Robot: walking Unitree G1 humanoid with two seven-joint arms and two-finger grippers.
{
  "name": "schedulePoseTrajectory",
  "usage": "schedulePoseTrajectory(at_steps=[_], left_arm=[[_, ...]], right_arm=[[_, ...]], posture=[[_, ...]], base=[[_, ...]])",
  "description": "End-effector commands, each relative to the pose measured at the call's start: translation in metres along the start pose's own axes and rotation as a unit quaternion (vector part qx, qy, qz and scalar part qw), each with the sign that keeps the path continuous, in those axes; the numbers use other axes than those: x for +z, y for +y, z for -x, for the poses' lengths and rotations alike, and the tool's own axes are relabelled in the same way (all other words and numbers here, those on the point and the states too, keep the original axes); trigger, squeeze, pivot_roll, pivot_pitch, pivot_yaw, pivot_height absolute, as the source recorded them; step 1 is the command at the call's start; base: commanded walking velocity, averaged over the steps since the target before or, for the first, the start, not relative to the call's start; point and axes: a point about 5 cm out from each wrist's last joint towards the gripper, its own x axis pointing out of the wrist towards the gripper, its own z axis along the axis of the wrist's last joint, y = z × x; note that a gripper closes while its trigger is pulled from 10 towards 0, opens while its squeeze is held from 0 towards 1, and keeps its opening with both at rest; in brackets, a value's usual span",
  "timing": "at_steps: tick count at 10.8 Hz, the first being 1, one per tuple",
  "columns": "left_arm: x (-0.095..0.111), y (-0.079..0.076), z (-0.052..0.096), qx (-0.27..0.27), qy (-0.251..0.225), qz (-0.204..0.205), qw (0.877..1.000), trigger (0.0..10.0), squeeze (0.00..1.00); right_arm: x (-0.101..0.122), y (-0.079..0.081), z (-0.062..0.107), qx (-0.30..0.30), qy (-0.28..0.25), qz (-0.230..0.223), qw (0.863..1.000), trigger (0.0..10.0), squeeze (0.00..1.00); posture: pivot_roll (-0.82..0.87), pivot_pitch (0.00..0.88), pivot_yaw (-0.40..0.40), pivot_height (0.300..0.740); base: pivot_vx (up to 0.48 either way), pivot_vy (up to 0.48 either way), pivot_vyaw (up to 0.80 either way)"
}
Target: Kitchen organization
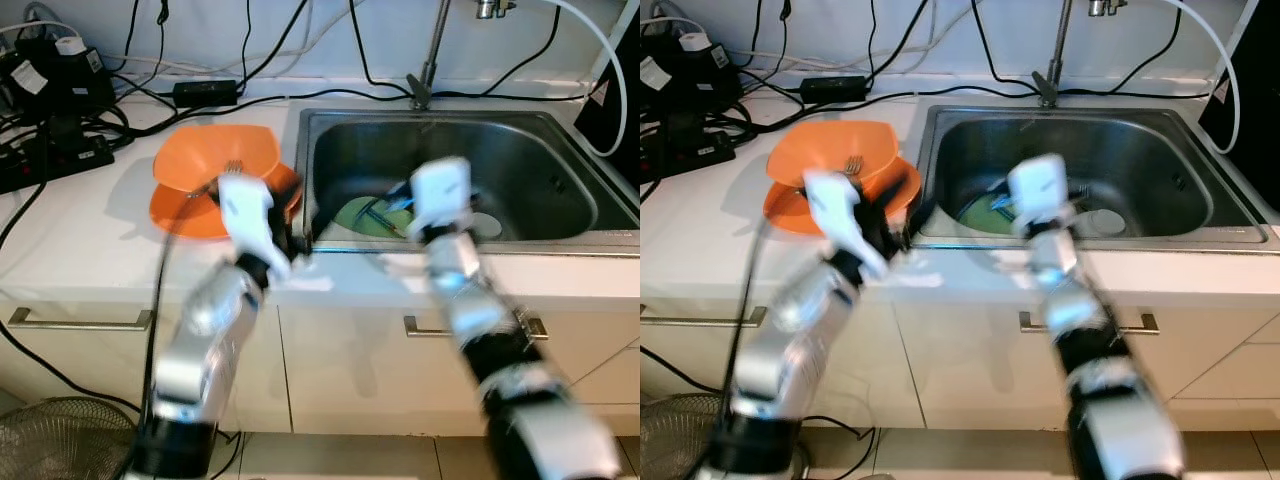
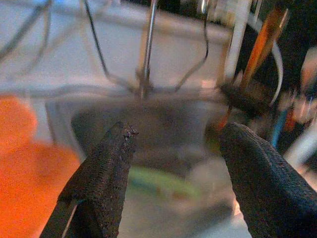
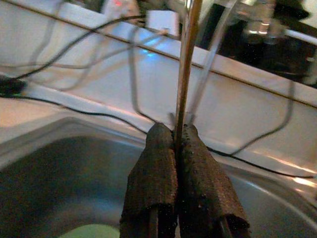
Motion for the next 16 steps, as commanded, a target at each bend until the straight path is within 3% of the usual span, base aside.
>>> schedulePoseTrajectory(at_steps=[1,5,10,13,14,15,16], left_arm=[[-0.006,0.000,0.001,0.002,0.017,-0.007,1.000,10.0,0.00],[-0.030,-0.006,0.006,-0.032,0.082,-0.024,0.996,10.0,0.00],[-0.036,-0.015,0.008,-0.068,0.109,-0.032,0.991,10.0,0.00],[-0.039,-0.017,0.011,-0.079,0.123,-0.038,0.988,10.0,0.00],[-0.038,-0.020,0.010,-0.084,0.124,-0.034,0.988,10.0,0.00],[-0.038,-0.020,0.010,-0.085,0.124,-0.034,0.988,10.0,0.00],[-0.038,-0.021,0.010,-0.086,0.125,-0.035,0.988,10.0,0.00]], right_arm=[[-0.002,-0.006,-0.005,-0.013,0.017,-0.011,1.000,10.0,0.00],[-0.017,-0.012,-0.014,0.006,0.097,-0.038,0.995,10.0,0.00],[-0.040,0.003,-0.003,0.040,0.185,-0.075,0.979,10.0,0.00],[-0.048,0.009,0.004,0.055,0.205,-0.072,0.975,10.0,0.00],[-0.050,0.010,0.006,0.058,0.211,-0.073,0.973,10.0,0.24],[-0.051,0.011,0.007,0.060,0.214,-0.073,0.972,10.0,0.27],[-0.053,0.013,0.008,0.064,0.217,-0.074,0.971,10.0,0.91]], posture=[[0.14,0.000,0.016,0.740],[0.15,0.000,0.015,0.740],[0.18,0.000,0.005,0.740],[0.18,0.000,0.006,0.740],[0.19,0.000,0.007,0.740],[0.19,0.000,0.008,0.740],[0.19,0.000,0.008,0.740]], base=[[0.000,0.000,0.00],[0.000,0.000,0.00],[0.000,0.000,0.00],[0.000,0.000,0.00],[0.000,0.000,0.00],[0.000,0.000,0.00],[0.000,0.000,0.00]])
